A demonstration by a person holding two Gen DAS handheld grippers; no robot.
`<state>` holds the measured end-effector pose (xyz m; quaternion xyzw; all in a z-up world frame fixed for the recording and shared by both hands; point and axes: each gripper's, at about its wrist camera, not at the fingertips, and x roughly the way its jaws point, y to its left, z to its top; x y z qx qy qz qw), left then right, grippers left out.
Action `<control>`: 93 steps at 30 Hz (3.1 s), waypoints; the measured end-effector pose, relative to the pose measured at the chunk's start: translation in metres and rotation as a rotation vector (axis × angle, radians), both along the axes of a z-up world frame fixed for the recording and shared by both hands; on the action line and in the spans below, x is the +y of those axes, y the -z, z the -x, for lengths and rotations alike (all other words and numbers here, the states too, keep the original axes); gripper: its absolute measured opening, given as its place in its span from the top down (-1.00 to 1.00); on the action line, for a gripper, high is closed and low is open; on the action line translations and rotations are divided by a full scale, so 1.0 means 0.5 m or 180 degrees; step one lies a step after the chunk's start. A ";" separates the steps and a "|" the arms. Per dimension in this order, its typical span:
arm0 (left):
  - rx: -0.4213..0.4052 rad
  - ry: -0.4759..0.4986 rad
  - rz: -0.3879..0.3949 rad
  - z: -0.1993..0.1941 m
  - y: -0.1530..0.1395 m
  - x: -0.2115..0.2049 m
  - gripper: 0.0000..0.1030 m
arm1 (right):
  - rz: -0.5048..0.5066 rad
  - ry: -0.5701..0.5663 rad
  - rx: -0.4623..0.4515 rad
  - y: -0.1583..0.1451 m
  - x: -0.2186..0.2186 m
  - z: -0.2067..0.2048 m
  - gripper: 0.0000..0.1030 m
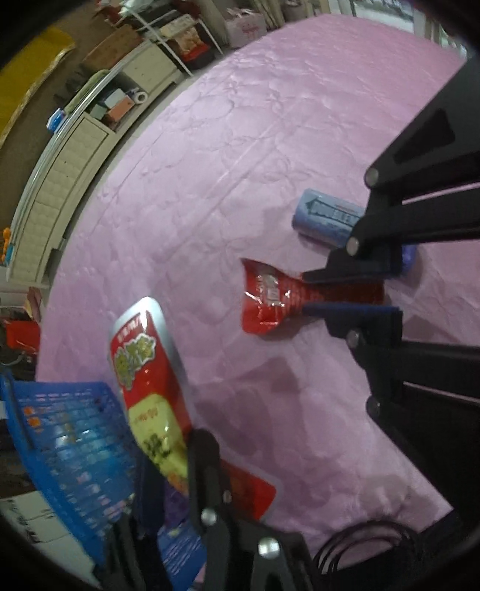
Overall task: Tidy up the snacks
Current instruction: 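Carry both red pouches over the basket with both grippers and release them, then withdraw the right gripper from the basket toward the blue gum bottle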
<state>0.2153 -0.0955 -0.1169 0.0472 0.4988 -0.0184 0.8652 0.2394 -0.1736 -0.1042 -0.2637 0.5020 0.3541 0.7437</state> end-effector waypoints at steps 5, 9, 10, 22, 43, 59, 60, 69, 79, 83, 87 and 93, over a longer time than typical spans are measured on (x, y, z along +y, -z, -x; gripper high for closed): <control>-0.0117 -0.0001 0.0058 0.030 -0.031 0.004 0.35 | -0.0130 0.0087 -0.0161 -0.055 -0.013 0.039 0.78; -0.0259 0.0012 0.0138 0.058 -0.074 0.010 0.35 | -0.0217 0.0150 -0.0281 -0.103 -0.020 0.081 0.78; -0.0283 0.0007 0.0190 0.066 -0.084 0.014 0.35 | -0.0265 0.0184 -0.0326 -0.120 -0.021 0.093 0.78; -0.0758 -0.0028 0.0280 0.171 -0.236 0.089 0.35 | -0.0730 0.0292 -0.0659 -0.290 0.001 0.157 0.78; -0.0619 -0.0617 0.0297 0.248 -0.244 0.354 0.35 | -0.1083 0.0048 -0.0547 -0.309 0.256 0.202 0.78; -0.0451 -0.0700 0.0558 0.242 -0.173 0.422 0.34 | -0.0736 0.0065 -0.0227 -0.202 0.346 0.206 0.77; -0.0460 -0.0691 0.0533 0.241 -0.174 0.420 0.34 | -0.0740 0.0082 -0.0224 -0.202 0.348 0.208 0.77; -0.0419 -0.0591 0.0297 0.234 -0.162 0.414 0.17 | -0.0809 0.0365 -0.0347 -0.204 0.340 0.219 0.66; -0.0486 -0.0471 0.0271 0.258 -0.172 0.396 -0.48 | -0.0931 0.0770 -0.1015 -0.266 0.282 0.244 -0.64; -0.0545 -0.0406 0.0227 0.265 -0.186 0.375 -0.51 | -0.1045 0.0860 -0.0979 -0.274 0.245 0.246 -0.65; -0.0613 -0.0376 0.0245 0.272 -0.198 0.348 -0.57 | -0.0980 0.0949 -0.0980 -0.271 0.215 0.240 -0.65; -0.0591 -0.0340 0.0236 0.262 -0.197 0.305 -0.57 | -0.1001 0.1087 -0.0944 -0.270 0.165 0.233 -0.65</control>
